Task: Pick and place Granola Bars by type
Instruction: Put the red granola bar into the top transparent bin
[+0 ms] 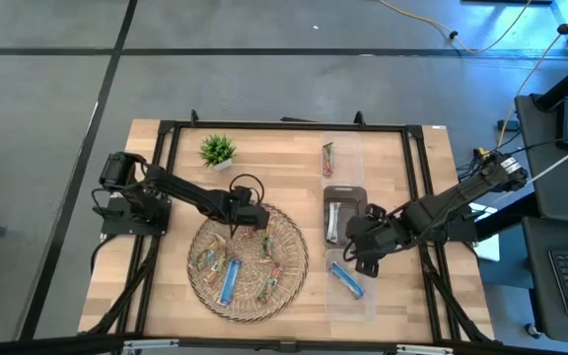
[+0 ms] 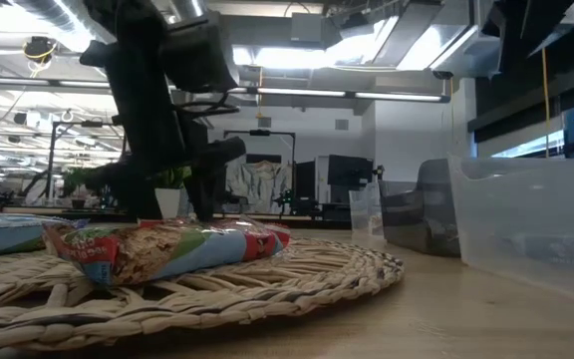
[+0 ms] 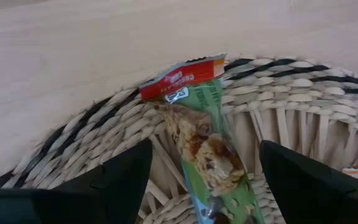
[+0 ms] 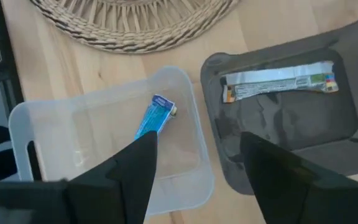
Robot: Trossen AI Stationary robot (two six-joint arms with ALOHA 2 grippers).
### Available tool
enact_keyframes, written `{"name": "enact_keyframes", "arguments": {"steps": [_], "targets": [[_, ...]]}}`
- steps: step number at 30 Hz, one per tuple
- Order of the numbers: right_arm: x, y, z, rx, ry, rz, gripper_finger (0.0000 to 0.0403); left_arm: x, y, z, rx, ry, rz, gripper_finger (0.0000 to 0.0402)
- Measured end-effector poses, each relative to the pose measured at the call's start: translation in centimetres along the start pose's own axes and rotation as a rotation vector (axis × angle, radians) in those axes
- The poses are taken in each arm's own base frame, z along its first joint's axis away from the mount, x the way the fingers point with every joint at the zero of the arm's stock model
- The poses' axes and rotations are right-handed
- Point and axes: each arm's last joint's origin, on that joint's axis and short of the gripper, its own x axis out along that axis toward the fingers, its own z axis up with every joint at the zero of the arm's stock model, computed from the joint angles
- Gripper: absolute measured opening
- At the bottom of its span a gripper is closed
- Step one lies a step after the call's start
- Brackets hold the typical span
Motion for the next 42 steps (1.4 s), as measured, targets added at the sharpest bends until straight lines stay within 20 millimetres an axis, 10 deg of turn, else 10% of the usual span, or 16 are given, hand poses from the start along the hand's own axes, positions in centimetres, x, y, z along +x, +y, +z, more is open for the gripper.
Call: {"name": "enact_keyframes", "arguments": {"steps": [11, 28, 42], "targets": [[0.1, -0.3, 0.2, -0.109, 0.004, -0.009, 0.0233, 0.4, 0.1, -0.1, -0.05, -0.009, 0.017, 0.0266], [0.2, -0.9, 0.7, -0.147, -0.013, -0.037, 0.0233, -0.7, -1.5, 0.5, -0.032, -0.023, 0.003, 0.0106], [-2.8, -2.0, 2.4, -0.297, -0.386, -0.226, 0.0233, -11.5, -4.4, 3.2, 0.239, -0.43, -0.359, 0.0087]]}}
